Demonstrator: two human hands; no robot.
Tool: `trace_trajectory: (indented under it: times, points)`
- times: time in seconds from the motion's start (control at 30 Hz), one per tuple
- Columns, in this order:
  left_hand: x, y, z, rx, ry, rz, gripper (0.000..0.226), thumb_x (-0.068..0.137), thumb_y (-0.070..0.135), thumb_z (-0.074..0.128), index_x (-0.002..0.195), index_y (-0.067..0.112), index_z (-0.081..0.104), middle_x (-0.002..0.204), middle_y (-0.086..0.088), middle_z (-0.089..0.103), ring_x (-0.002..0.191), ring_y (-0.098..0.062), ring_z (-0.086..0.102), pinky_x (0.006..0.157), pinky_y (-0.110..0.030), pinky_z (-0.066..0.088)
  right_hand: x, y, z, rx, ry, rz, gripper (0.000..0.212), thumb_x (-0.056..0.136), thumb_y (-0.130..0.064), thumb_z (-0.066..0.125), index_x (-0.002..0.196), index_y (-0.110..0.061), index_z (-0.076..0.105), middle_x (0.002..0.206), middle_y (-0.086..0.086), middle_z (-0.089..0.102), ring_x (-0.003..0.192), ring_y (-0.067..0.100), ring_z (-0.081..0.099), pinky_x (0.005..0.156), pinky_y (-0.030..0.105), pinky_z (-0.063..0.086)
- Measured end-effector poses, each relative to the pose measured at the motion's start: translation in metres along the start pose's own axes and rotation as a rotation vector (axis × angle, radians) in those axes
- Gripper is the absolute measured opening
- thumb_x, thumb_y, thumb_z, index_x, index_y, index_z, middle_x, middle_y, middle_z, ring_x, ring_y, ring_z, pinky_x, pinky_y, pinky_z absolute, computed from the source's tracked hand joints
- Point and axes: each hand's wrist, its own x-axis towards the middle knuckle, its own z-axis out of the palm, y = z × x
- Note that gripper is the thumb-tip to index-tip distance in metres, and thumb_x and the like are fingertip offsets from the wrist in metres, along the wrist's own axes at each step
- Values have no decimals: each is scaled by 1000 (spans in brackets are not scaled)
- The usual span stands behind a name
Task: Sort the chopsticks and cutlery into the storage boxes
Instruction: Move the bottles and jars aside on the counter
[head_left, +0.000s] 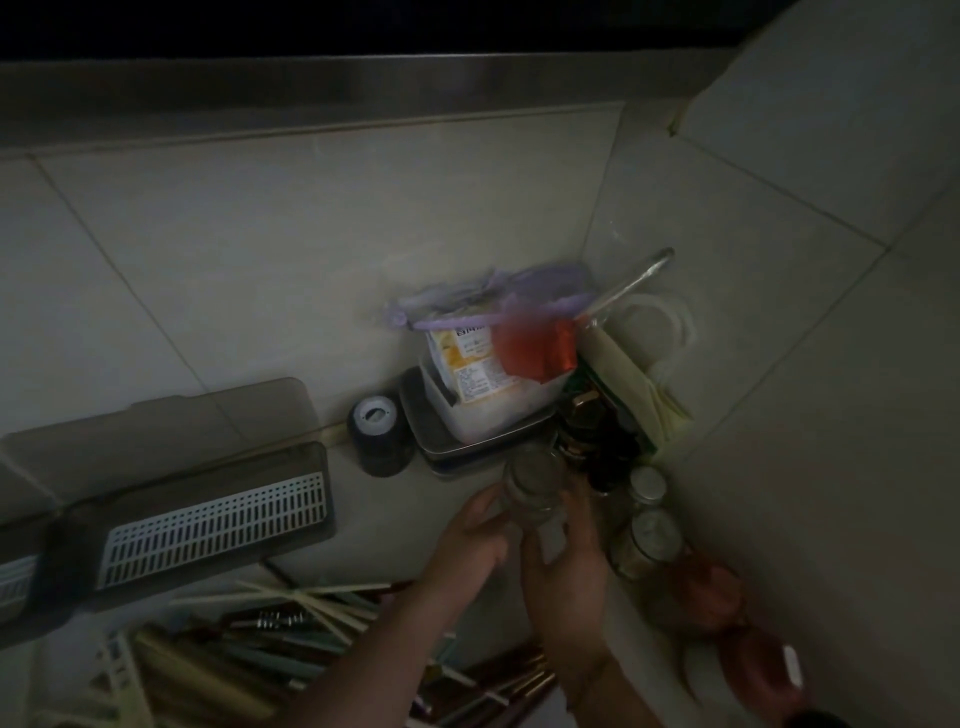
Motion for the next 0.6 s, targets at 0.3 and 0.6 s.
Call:
trace_trajectory:
  times: [0.3, 0.6]
  points:
    - [4, 0, 1, 21, -140, 50, 87, 44, -2, 43, 126, 22, 58, 114, 10, 70, 102, -3, 65, 85, -27, 46, -8, 9, 6, 39, -161, 224, 56, 86, -6, 59, 140, -15, 46, 129, 7, 62, 115, 21, 59, 85, 20, 44]
    - [-4, 9, 8, 159, -153, -1, 67, 60, -6, 46, 113, 35, 57, 99, 23, 68, 90, 18, 57, 77, -12, 45, 6, 8, 3, 45, -190, 278, 50, 86, -4, 61, 134, -11, 49, 124, 9, 63, 113, 26, 60, 81, 17, 38]
